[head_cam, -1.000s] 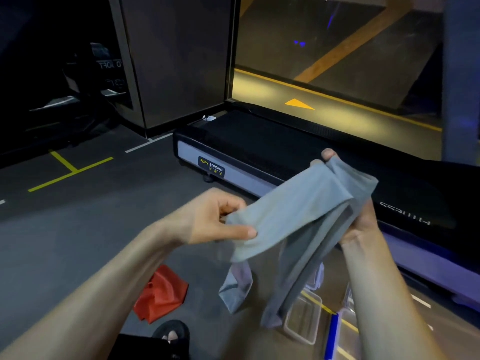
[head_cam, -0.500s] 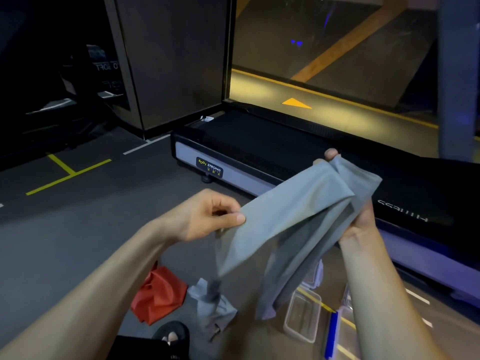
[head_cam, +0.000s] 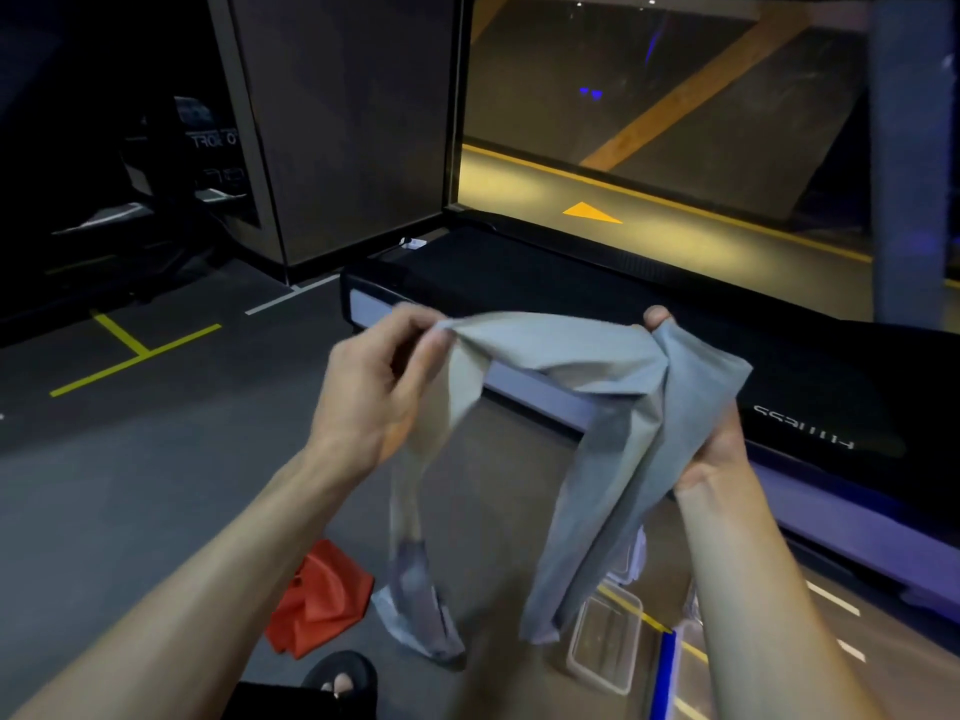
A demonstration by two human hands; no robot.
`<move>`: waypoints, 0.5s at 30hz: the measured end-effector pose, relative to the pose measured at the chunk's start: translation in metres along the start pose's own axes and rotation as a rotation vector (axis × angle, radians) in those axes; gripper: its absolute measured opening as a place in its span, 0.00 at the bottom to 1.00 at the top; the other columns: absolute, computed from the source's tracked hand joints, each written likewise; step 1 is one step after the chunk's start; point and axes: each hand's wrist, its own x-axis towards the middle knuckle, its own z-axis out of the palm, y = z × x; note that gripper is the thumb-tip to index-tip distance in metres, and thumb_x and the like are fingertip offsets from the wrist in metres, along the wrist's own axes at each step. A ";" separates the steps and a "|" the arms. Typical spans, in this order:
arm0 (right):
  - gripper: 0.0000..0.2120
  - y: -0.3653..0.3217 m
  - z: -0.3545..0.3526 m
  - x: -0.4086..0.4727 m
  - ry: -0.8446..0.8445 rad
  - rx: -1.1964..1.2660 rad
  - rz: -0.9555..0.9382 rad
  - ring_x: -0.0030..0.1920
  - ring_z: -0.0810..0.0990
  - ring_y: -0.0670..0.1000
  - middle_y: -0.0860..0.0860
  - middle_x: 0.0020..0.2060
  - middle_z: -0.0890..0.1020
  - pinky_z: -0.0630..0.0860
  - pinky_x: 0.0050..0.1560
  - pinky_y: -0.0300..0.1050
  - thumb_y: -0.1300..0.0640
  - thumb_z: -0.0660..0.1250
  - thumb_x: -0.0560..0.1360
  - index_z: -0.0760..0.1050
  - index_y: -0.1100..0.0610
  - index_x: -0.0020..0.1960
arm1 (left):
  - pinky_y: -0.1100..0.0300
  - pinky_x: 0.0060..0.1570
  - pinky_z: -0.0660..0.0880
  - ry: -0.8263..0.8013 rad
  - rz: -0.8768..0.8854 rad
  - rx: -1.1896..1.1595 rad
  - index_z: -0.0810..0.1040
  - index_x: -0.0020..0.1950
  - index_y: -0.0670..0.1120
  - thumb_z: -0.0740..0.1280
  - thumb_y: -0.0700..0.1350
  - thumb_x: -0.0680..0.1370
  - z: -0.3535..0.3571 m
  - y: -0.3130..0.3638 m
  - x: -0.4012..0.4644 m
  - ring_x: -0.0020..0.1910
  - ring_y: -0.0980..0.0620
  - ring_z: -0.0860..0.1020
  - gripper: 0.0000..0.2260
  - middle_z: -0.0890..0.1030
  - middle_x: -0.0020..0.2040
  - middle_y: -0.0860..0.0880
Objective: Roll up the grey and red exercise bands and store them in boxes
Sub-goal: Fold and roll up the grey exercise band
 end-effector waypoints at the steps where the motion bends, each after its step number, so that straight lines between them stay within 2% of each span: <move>1: 0.09 0.002 0.002 0.001 0.013 -0.008 0.010 0.31 0.75 0.44 0.47 0.32 0.76 0.74 0.32 0.37 0.55 0.62 0.80 0.77 0.52 0.41 | 0.61 0.38 0.72 0.080 0.000 -0.019 0.80 0.51 0.49 0.65 0.48 0.84 0.002 0.006 0.001 0.35 0.57 0.76 0.05 0.80 0.38 0.53; 2: 0.11 0.003 0.002 0.002 0.030 -0.001 0.013 0.30 0.76 0.44 0.47 0.32 0.76 0.75 0.32 0.37 0.56 0.60 0.81 0.77 0.52 0.42 | 0.62 0.37 0.71 0.051 0.012 0.000 0.78 0.51 0.49 0.64 0.47 0.84 0.004 0.007 0.001 0.35 0.59 0.74 0.05 0.78 0.37 0.55; 3: 0.12 0.005 0.001 0.002 0.044 0.015 0.016 0.30 0.76 0.45 0.47 0.32 0.77 0.76 0.32 0.38 0.57 0.58 0.82 0.76 0.53 0.42 | 0.63 0.37 0.70 -0.086 0.052 0.054 0.77 0.50 0.49 0.64 0.47 0.84 0.006 0.006 -0.001 0.35 0.62 0.73 0.05 0.77 0.36 0.56; 5: 0.13 0.007 0.000 0.000 0.049 0.065 0.031 0.30 0.77 0.45 0.48 0.31 0.77 0.77 0.33 0.39 0.57 0.56 0.83 0.75 0.52 0.43 | 0.62 0.39 0.70 -0.554 0.141 0.174 0.78 0.48 0.51 0.65 0.49 0.83 0.013 -0.001 -0.009 0.34 0.64 0.73 0.06 0.76 0.35 0.57; 6: 0.12 0.007 0.000 0.000 0.049 0.085 0.038 0.30 0.77 0.46 0.48 0.31 0.77 0.77 0.32 0.39 0.57 0.57 0.83 0.75 0.52 0.43 | 0.62 0.40 0.71 -0.691 0.146 0.192 0.78 0.47 0.51 0.66 0.50 0.83 0.015 -0.005 -0.013 0.34 0.64 0.73 0.06 0.78 0.35 0.57; 7: 0.11 0.007 0.000 -0.001 0.053 0.090 0.044 0.30 0.78 0.46 0.48 0.31 0.78 0.77 0.32 0.38 0.56 0.60 0.81 0.76 0.52 0.42 | 0.61 0.40 0.71 -0.683 0.121 0.165 0.79 0.46 0.51 0.66 0.50 0.82 0.016 -0.009 -0.011 0.34 0.65 0.73 0.07 0.78 0.35 0.58; 9: 0.05 0.005 0.001 -0.002 0.072 0.062 0.013 0.30 0.79 0.46 0.49 0.30 0.79 0.78 0.32 0.38 0.55 0.69 0.74 0.78 0.52 0.39 | 0.59 0.39 0.71 -0.380 0.032 0.050 0.79 0.46 0.50 0.66 0.50 0.82 0.015 -0.014 -0.004 0.34 0.62 0.72 0.08 0.77 0.34 0.57; 10: 0.06 0.004 0.002 -0.002 0.061 0.043 -0.008 0.31 0.80 0.46 0.48 0.31 0.80 0.78 0.32 0.38 0.54 0.76 0.69 0.79 0.52 0.39 | 0.57 0.39 0.72 -0.252 -0.026 -0.013 0.79 0.46 0.50 0.66 0.50 0.82 0.013 -0.017 -0.001 0.34 0.60 0.72 0.07 0.77 0.34 0.55; 11: 0.11 0.003 0.001 -0.002 0.041 0.032 -0.010 0.32 0.80 0.46 0.48 0.32 0.80 0.79 0.33 0.38 0.54 0.81 0.64 0.80 0.51 0.40 | 0.54 0.39 0.74 -0.241 -0.072 -0.060 0.79 0.46 0.49 0.66 0.51 0.82 0.012 -0.021 0.001 0.35 0.59 0.73 0.08 0.78 0.35 0.54; 13: 0.15 0.004 -0.002 -0.001 -0.003 0.048 0.005 0.33 0.80 0.46 0.47 0.33 0.79 0.79 0.35 0.39 0.52 0.85 0.61 0.80 0.50 0.40 | 0.47 0.43 0.77 -0.495 -0.125 -0.086 0.80 0.47 0.48 0.68 0.56 0.79 0.012 -0.030 -0.002 0.37 0.57 0.74 0.11 0.81 0.37 0.50; 15: 0.14 0.004 -0.002 -0.001 -0.066 0.060 0.014 0.32 0.78 0.47 0.46 0.33 0.77 0.78 0.35 0.39 0.52 0.83 0.64 0.79 0.50 0.42 | 0.45 0.46 0.78 -0.735 -0.255 -0.168 0.82 0.47 0.50 0.71 0.58 0.75 0.015 -0.031 -0.012 0.39 0.55 0.77 0.12 0.85 0.40 0.47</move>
